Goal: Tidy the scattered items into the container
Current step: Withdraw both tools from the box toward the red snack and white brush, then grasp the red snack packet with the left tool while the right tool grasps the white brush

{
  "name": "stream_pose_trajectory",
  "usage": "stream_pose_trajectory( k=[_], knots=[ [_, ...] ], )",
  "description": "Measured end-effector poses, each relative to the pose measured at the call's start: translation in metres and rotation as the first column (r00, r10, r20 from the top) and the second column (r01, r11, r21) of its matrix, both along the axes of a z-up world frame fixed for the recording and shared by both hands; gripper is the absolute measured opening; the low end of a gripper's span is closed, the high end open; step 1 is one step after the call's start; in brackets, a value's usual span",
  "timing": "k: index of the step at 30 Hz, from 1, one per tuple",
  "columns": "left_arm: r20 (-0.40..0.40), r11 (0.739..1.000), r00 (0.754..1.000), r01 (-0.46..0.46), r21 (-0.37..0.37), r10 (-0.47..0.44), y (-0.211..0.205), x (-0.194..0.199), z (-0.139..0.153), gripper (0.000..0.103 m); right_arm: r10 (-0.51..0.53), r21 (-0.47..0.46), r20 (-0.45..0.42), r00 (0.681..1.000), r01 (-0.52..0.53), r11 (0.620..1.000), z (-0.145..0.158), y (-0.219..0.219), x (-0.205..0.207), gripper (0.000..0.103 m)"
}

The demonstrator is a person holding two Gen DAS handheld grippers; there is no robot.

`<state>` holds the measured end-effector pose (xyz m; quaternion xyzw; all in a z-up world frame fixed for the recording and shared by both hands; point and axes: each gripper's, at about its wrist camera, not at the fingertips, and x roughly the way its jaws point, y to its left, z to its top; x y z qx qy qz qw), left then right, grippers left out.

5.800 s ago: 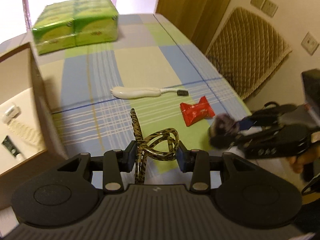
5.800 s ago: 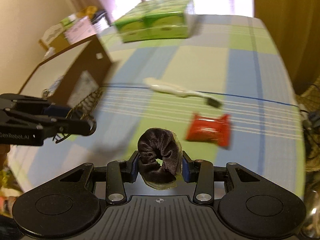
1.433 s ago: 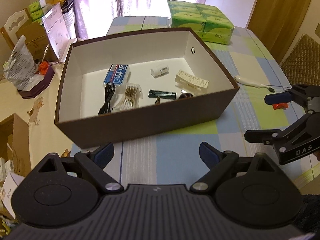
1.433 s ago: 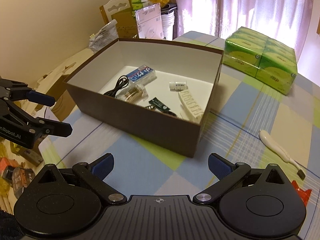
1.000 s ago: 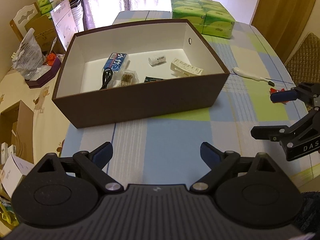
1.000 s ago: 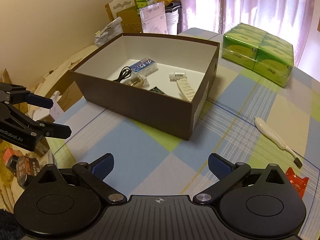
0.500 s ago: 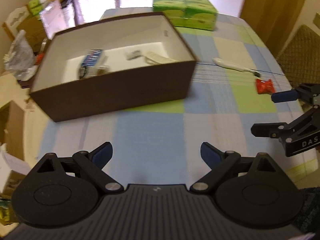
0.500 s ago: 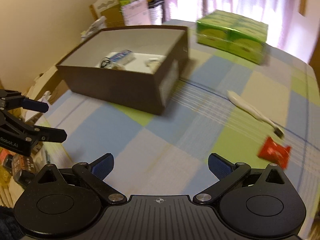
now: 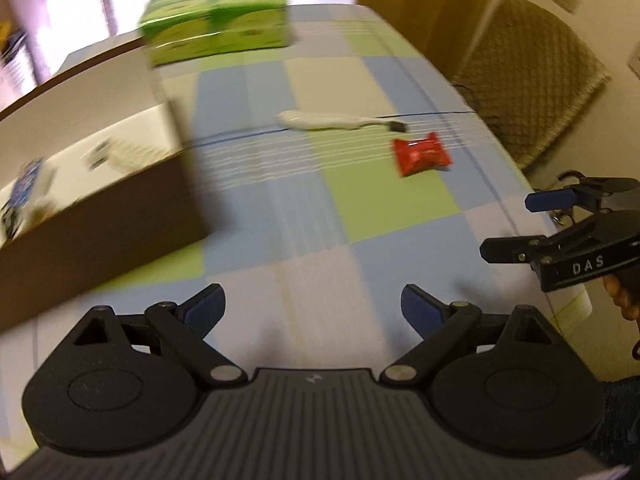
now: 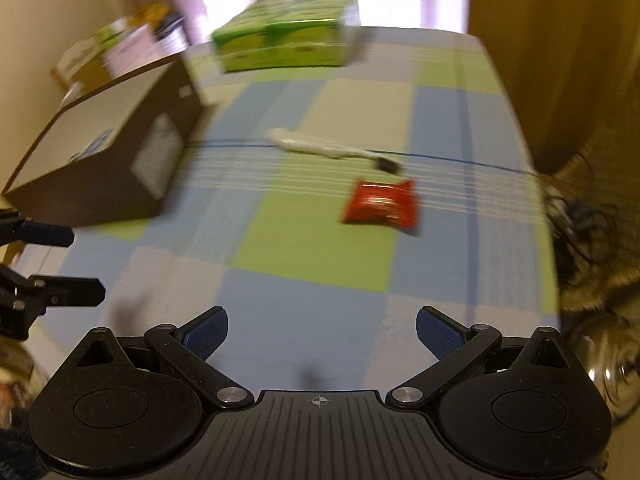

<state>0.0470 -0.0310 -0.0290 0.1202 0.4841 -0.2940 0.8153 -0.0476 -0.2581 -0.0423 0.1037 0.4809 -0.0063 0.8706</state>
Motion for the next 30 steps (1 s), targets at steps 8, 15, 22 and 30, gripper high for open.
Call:
stream_pose_trajectory(
  k=[8, 15, 22, 30],
  knots=[
    [0.029, 0.990, 0.990, 0.136, -0.037, -0.135, -0.062, 0.022, -0.020, 0.092, -0.122, 0.030, 0.011, 0.992, 0.122, 0.992, -0.015, -0.054, -0.007, 0.103],
    [0.046, 0.971, 0.972, 0.234, -0.044, -0.232, -0.108, 0.042, -0.046, 0.089, -0.134, 0.026, 0.015, 0.991, 0.134, 0.991, -0.039, -0.088, 0.005, 0.103],
    [0.065, 0.946, 0.945, 0.323, -0.033, -0.321, -0.145, 0.062, -0.070, 0.087, -0.048, -0.004, 0.012, 0.999, 0.048, 0.999, -0.059, -0.105, 0.035, 0.103],
    [0.145, 0.877, 0.867, 0.479, 0.023, -0.477, -0.185, 0.078, -0.080, 0.082, 0.080, -0.022, -0.002, 0.997, -0.080, 0.997, -0.070, -0.116, 0.055, 0.103]
  ],
)
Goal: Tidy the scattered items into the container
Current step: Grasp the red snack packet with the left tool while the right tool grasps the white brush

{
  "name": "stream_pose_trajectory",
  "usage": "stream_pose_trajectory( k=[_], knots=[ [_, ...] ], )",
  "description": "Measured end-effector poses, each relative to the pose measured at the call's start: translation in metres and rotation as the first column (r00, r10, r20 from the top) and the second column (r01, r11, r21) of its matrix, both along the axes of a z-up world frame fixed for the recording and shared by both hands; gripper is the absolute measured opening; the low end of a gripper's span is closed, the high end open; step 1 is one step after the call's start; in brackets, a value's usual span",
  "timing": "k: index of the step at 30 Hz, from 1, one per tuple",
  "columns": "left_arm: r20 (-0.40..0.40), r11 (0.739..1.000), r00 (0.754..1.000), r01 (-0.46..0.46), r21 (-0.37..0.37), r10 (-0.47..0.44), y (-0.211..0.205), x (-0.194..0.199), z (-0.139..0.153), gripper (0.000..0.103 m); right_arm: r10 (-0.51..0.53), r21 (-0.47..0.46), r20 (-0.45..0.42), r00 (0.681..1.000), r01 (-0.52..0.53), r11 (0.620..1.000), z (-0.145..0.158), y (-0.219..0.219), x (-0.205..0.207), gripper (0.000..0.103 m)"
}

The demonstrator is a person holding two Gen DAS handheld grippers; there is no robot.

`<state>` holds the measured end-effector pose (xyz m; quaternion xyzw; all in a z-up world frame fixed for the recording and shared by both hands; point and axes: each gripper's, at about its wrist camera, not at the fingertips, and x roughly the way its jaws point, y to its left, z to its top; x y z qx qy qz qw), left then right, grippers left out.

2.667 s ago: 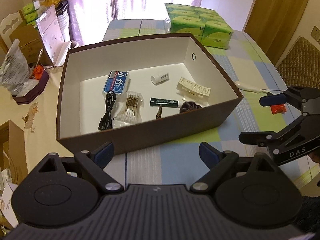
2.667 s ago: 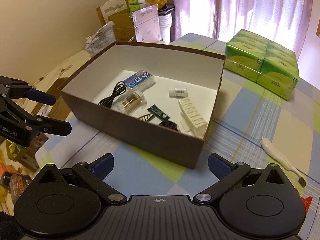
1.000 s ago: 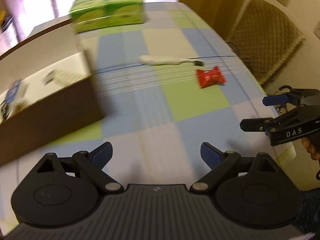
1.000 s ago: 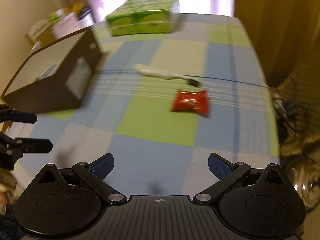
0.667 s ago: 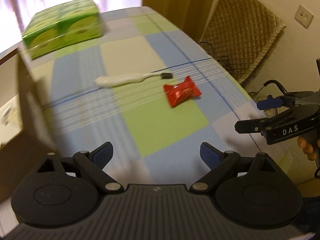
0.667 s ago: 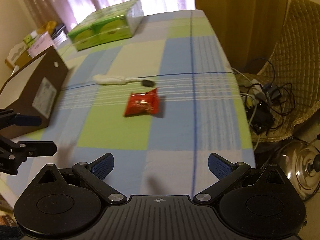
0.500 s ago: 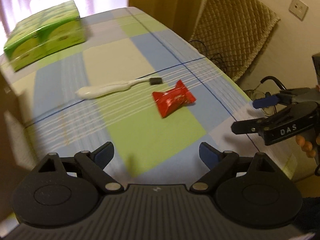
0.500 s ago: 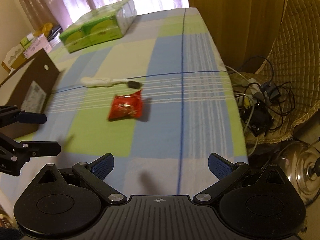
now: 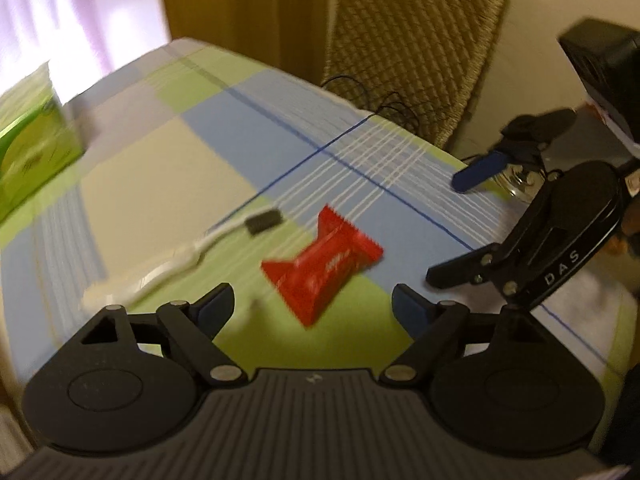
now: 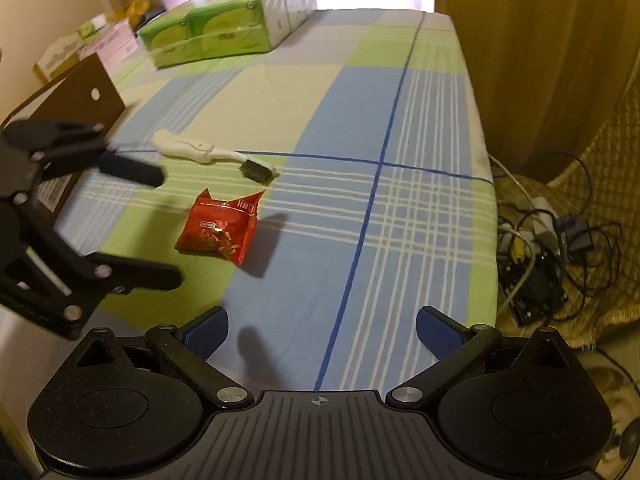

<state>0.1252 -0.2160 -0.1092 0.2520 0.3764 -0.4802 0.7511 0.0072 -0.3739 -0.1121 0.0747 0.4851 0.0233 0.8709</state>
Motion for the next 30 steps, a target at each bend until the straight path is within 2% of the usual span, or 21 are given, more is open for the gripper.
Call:
stream_pose_trajectory(
  k=[5, 7, 10, 11, 14, 15, 19, 22, 26, 30],
  knots=[
    [0.056, 0.993, 0.992, 0.115, 0.010, -0.116, -0.018, 0.002, -0.006, 0.077, -0.005, 0.007, -0.003, 1.000, 0.005, 1.000, -0.001, -0.011, -0.001, 0.103],
    [0.059, 0.989, 0.987, 0.148, 0.017, -0.149, -0.023, 0.003, -0.011, 0.070, -0.006, 0.011, -0.003, 1.000, 0.006, 1.000, -0.001, -0.014, -0.002, 0.103],
    [0.041, 0.985, 0.984, 0.170, 0.020, -0.171, -0.026, 0.003, -0.019, 0.067, -0.011, 0.012, -0.001, 1.000, 0.011, 1.000, 0.000, -0.017, -0.002, 0.103],
    [0.029, 0.985, 0.985, 0.172, 0.025, -0.172, -0.026, 0.004, -0.022, 0.063, -0.013, 0.013, 0.001, 1.000, 0.013, 1.000, 0.000, -0.018, -0.002, 0.103],
    [-0.024, 0.988, 0.988, 0.153, 0.009, -0.153, -0.020, 0.009, -0.022, 0.037, -0.005, 0.017, 0.008, 1.000, 0.005, 1.000, 0.001, -0.018, 0.000, 0.103],
    [-0.041, 0.990, 0.990, 0.137, 0.008, -0.137, -0.017, 0.010, -0.022, 0.028, 0.003, 0.018, 0.011, 1.000, -0.003, 1.000, 0.001, -0.017, 0.001, 0.103],
    [-0.046, 0.999, 0.999, 0.014, 0.037, -0.012, 0.005, 0.014, -0.018, 0.025, 0.051, 0.018, 0.022, 0.998, -0.052, 0.999, 0.001, -0.008, 0.008, 0.103],
    [-0.080, 0.991, 0.989, -0.123, 0.052, 0.127, 0.032, 0.014, -0.015, 0.024, 0.098, 0.019, 0.029, 0.995, -0.099, 0.995, 0.000, 0.001, 0.015, 0.103],
    [-0.136, 0.956, 0.946, -0.290, 0.045, 0.293, 0.078, 0.004, -0.012, 0.024, 0.176, 0.014, 0.042, 0.984, -0.177, 0.984, -0.002, 0.017, 0.029, 0.103],
    [-0.145, 0.897, 0.885, -0.437, 0.066, 0.441, 0.128, -0.015, -0.003, 0.024, 0.253, 0.009, 0.078, 0.964, -0.254, 0.967, -0.001, 0.032, 0.050, 0.103]
  ],
)
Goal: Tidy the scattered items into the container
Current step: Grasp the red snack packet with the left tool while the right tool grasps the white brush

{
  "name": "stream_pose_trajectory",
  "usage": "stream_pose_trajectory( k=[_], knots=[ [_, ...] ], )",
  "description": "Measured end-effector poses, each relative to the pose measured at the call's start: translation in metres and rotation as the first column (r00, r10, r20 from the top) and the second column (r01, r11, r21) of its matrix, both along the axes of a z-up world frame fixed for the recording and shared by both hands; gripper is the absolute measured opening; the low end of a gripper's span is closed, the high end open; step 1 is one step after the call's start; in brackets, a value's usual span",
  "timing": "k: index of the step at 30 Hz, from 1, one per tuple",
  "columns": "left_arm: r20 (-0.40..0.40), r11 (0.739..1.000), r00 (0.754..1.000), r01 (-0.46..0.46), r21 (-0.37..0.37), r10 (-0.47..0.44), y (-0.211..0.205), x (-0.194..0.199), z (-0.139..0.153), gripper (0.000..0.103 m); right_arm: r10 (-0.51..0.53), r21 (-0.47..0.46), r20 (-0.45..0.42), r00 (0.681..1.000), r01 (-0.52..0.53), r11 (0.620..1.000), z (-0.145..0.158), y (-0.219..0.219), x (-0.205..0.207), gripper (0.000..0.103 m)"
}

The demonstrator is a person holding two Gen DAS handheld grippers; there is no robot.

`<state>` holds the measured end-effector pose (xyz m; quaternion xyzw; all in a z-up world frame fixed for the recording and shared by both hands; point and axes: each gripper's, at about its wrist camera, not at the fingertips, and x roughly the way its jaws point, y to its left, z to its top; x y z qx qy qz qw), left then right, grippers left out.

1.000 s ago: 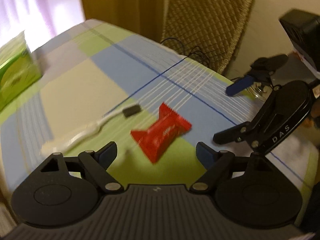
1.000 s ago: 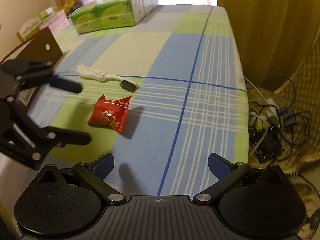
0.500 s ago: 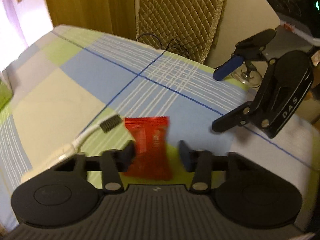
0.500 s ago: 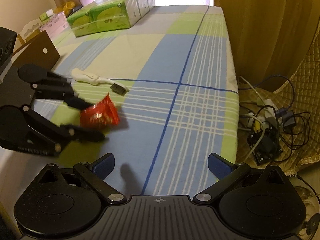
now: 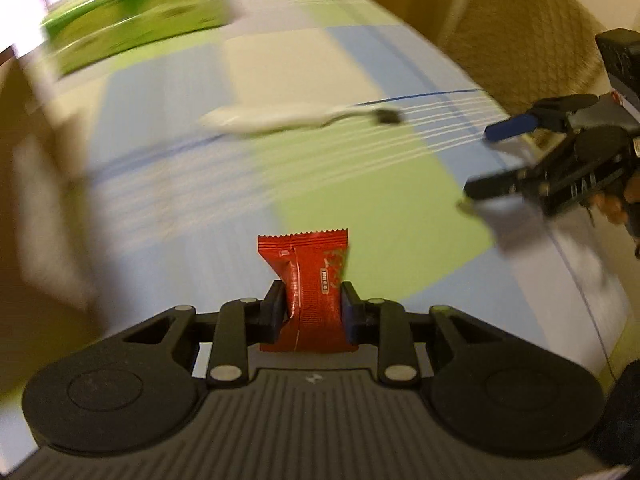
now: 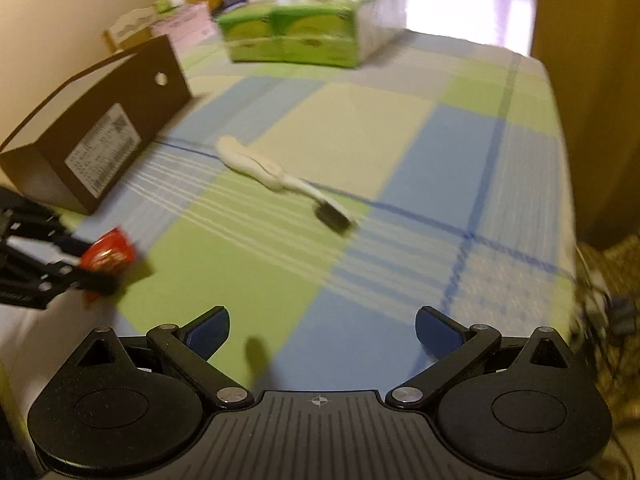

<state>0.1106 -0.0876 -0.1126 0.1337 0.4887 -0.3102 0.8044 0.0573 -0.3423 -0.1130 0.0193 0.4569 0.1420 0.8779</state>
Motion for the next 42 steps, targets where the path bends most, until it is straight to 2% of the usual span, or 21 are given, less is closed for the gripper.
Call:
stream_pose_trajectory(
  k=[3, 5, 7, 9, 11, 15, 19, 21, 24, 27, 29, 30, 32, 35, 42],
  knots=[
    [0.009, 0.989, 0.989, -0.145, 0.013, 0.145, 0.042, -0.010, 0.009, 0.023, 0.091, 0.002, 0.028, 0.995, -0.091, 0.996, 0.002, 0.014, 0.020, 0.103],
    [0.019, 0.969, 0.969, -0.247, 0.018, 0.246, 0.070, -0.014, 0.016, 0.023, 0.162, -0.008, 0.049, 0.986, -0.161, 0.987, 0.002, 0.024, 0.034, 0.103],
    [0.031, 0.941, 0.940, -0.339, 0.016, 0.339, 0.096, -0.016, 0.022, 0.023, 0.230, -0.020, 0.067, 0.971, -0.229, 0.973, 0.001, 0.035, 0.049, 0.101],
    [0.045, 0.905, 0.904, -0.426, 0.017, 0.425, 0.122, -0.017, 0.029, 0.023, 0.298, -0.026, 0.074, 0.952, -0.297, 0.955, -0.001, 0.045, 0.065, 0.086],
    [0.060, 0.868, 0.867, -0.497, 0.016, 0.495, 0.144, -0.018, 0.035, 0.023, 0.348, -0.031, 0.084, 0.934, -0.347, 0.937, -0.004, 0.053, 0.082, 0.086],
    [0.073, 0.803, 0.801, -0.596, -0.002, 0.595, 0.176, -0.023, 0.044, 0.023, 0.430, -0.057, 0.091, 0.899, -0.426, 0.903, -0.010, 0.066, 0.110, 0.086],
    [0.090, 0.769, 0.766, -0.639, -0.001, 0.636, 0.193, -0.032, 0.049, 0.023, 0.481, -0.077, 0.066, 0.874, -0.476, 0.876, -0.023, 0.073, 0.134, 0.086],
    [0.093, 0.762, 0.759, -0.647, -0.001, 0.645, 0.195, -0.034, 0.050, 0.023, 0.488, -0.075, 0.060, 0.871, -0.483, 0.872, -0.028, 0.073, 0.141, 0.086],
    [0.096, 0.754, 0.750, -0.657, -0.006, 0.654, 0.199, -0.037, 0.049, 0.023, 0.497, -0.107, 0.075, 0.865, -0.488, 0.866, -0.028, 0.076, 0.140, 0.072],
    [0.092, 0.749, 0.745, -0.663, -0.014, 0.661, 0.200, -0.039, 0.049, 0.023, 0.502, -0.117, 0.069, 0.862, -0.493, 0.862, -0.028, 0.082, 0.135, 0.066],
    [0.087, 0.749, 0.746, -0.662, -0.016, 0.661, 0.200, -0.042, 0.048, 0.023, 0.513, -0.127, 0.064, 0.856, -0.503, 0.855, -0.026, 0.088, 0.127, 0.054],
    [0.084, 0.750, 0.747, -0.661, -0.016, 0.660, 0.200, -0.041, 0.047, 0.023, 0.512, -0.117, 0.051, 0.858, -0.504, 0.856, -0.025, 0.091, 0.124, 0.039],
    [0.078, 0.751, 0.748, -0.660, -0.017, 0.659, 0.201, -0.041, 0.047, 0.023, 0.487, -0.087, 0.030, 0.873, -0.483, 0.871, -0.023, 0.097, 0.117, 0.039],
    [0.071, 0.755, 0.753, -0.655, -0.022, 0.654, 0.201, -0.038, 0.046, 0.023, 0.455, -0.113, 0.008, 0.890, -0.452, 0.885, -0.021, 0.113, 0.100, 0.039],
    [0.046, 0.766, 0.765, -0.642, -0.032, 0.642, 0.199, -0.039, 0.041, 0.023, 0.386, -0.016, -0.053, 0.921, -0.387, 0.922, -0.019, 0.152, 0.061, 0.039]
  ],
)
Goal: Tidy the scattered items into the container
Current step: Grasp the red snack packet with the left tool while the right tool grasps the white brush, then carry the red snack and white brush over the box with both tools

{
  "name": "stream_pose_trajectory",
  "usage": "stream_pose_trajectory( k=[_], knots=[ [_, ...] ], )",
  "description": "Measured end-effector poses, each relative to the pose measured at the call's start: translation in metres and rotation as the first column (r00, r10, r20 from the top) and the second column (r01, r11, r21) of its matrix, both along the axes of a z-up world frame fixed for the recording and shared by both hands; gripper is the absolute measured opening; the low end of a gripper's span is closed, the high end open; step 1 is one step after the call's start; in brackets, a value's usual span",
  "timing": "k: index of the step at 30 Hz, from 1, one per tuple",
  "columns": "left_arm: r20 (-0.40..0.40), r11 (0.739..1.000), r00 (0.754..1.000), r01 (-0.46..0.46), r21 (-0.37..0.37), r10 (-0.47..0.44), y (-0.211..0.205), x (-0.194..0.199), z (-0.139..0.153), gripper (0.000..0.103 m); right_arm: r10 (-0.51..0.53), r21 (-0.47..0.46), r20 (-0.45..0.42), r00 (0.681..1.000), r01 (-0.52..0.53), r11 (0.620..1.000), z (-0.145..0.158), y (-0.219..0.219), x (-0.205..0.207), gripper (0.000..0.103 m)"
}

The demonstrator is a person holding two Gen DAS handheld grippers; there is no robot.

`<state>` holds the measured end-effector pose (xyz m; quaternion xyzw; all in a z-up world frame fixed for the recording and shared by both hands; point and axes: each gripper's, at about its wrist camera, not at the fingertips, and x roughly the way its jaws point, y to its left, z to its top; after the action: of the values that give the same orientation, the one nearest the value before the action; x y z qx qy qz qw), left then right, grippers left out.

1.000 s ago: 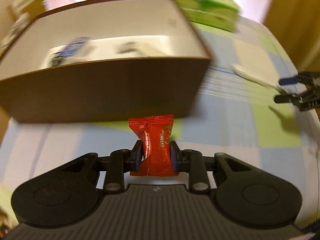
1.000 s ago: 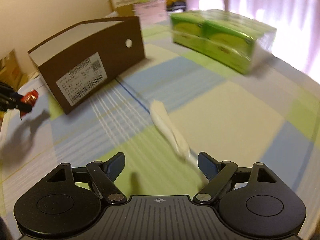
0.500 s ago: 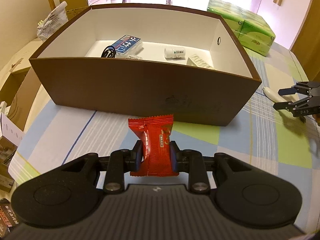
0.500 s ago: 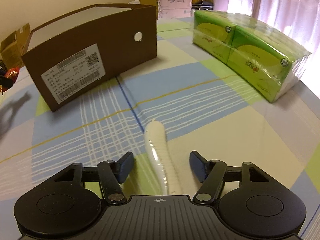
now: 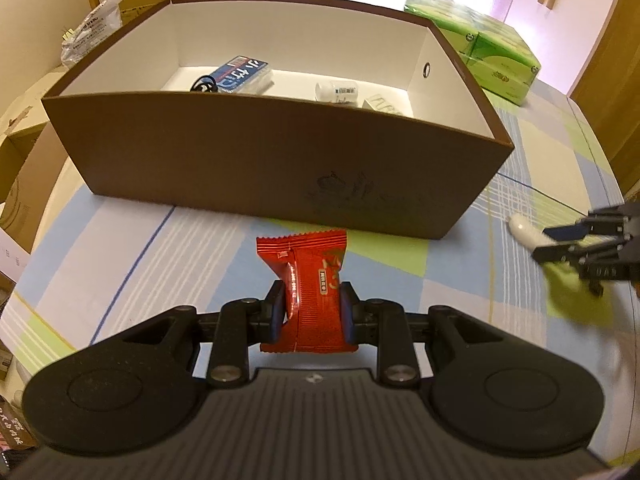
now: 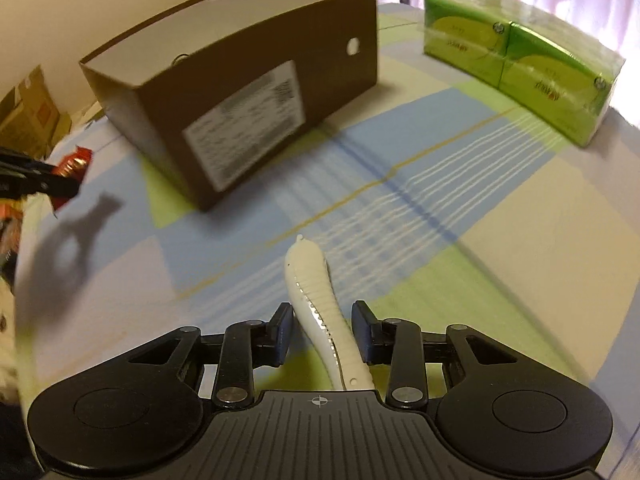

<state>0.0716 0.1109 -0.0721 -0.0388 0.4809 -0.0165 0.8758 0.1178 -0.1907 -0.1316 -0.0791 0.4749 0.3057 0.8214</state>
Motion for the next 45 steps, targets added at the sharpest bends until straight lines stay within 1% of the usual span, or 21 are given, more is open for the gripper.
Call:
stream_pose_trajectory(
  k=[2, 4, 9, 11, 12, 17, 18, 19, 21, 25, 28, 31, 33, 37, 40, 45],
  knots=[
    [-0.004, 1.000, 1.000, 0.003, -0.005, -0.003, 0.000, -0.001, -0.002, 0.023, -0.012, 0.030, -0.011, 1.000, 0.012, 0.999, 0.000, 0.011, -0.006, 0.039],
    [-0.006, 1.000, 1.000, 0.008, -0.009, -0.008, -0.001, -0.002, -0.002, 0.023, 0.000, 0.039, 0.005, 1.000, 0.000, 0.999, -0.001, 0.021, -0.012, 0.039],
    [-0.012, 1.000, 1.000, 0.015, -0.008, -0.015, 0.002, -0.004, -0.005, 0.023, 0.020, 0.012, 0.057, 0.998, -0.020, 1.000, -0.004, 0.036, -0.013, 0.040],
    [-0.015, 1.000, 1.000, 0.020, -0.009, -0.020, 0.003, -0.005, -0.005, 0.023, 0.020, 0.012, 0.062, 0.998, -0.020, 1.000, -0.005, 0.037, -0.011, 0.043],
    [-0.014, 1.000, 1.000, 0.023, -0.011, -0.023, 0.003, -0.006, -0.006, 0.023, 0.018, 0.011, 0.064, 0.998, -0.019, 1.000, -0.005, 0.038, -0.011, 0.052],
    [-0.017, 0.999, 0.999, 0.048, -0.022, -0.048, 0.004, -0.006, -0.008, 0.023, 0.021, -0.041, 0.102, 0.995, -0.017, 0.999, -0.007, 0.045, -0.021, 0.052],
    [-0.017, 0.998, 0.998, 0.053, -0.025, -0.054, 0.004, -0.006, -0.008, 0.023, 0.018, -0.048, 0.111, 0.994, -0.012, 0.999, -0.007, 0.046, -0.023, 0.044],
    [-0.018, 0.998, 0.998, 0.056, -0.028, -0.057, 0.004, -0.005, -0.008, 0.023, 0.015, -0.055, 0.119, 0.993, -0.008, 0.998, -0.006, 0.047, -0.025, 0.031],
    [-0.015, 0.997, 0.998, 0.066, -0.036, -0.067, 0.005, -0.005, -0.007, 0.023, -0.002, -0.057, 0.110, 0.994, 0.009, 0.998, -0.005, 0.046, -0.026, 0.026],
    [-0.009, 0.994, 0.996, 0.093, -0.048, -0.094, 0.007, -0.005, -0.005, 0.023, -0.062, -0.045, 0.089, 0.994, 0.067, 0.997, -0.002, 0.043, -0.031, 0.026],
    [-0.001, 0.992, 0.993, 0.114, -0.060, -0.114, 0.011, -0.004, -0.001, 0.023, -0.133, 0.001, 0.075, 0.988, 0.133, 0.991, 0.006, 0.035, -0.035, 0.026],
    [0.006, 0.989, 0.991, 0.136, -0.063, -0.136, 0.016, -0.005, 0.004, 0.023, -0.215, 0.089, 0.059, 0.975, 0.209, 0.974, 0.020, 0.024, -0.039, 0.026],
    [0.015, 0.986, 0.988, 0.155, -0.066, -0.155, 0.021, -0.007, 0.010, 0.023, -0.265, 0.160, 0.046, 0.963, 0.255, 0.954, 0.031, 0.018, -0.043, 0.026],
    [0.039, 0.978, 0.980, 0.196, -0.068, -0.194, 0.032, -0.008, 0.026, 0.023, -0.341, 0.270, 0.034, 0.939, 0.320, 0.908, 0.049, 0.011, -0.050, 0.026],
    [0.065, 0.971, 0.972, 0.229, -0.062, -0.225, 0.041, -0.005, 0.040, 0.023, -0.388, 0.309, 0.035, 0.921, 0.359, 0.880, 0.058, 0.012, -0.056, 0.026],
    [0.119, 0.960, 0.956, 0.277, -0.048, -0.269, 0.054, 0.004, 0.064, 0.023, -0.451, 0.354, 0.064, 0.890, 0.402, 0.844, 0.075, 0.017, -0.069, 0.026]
  ],
)
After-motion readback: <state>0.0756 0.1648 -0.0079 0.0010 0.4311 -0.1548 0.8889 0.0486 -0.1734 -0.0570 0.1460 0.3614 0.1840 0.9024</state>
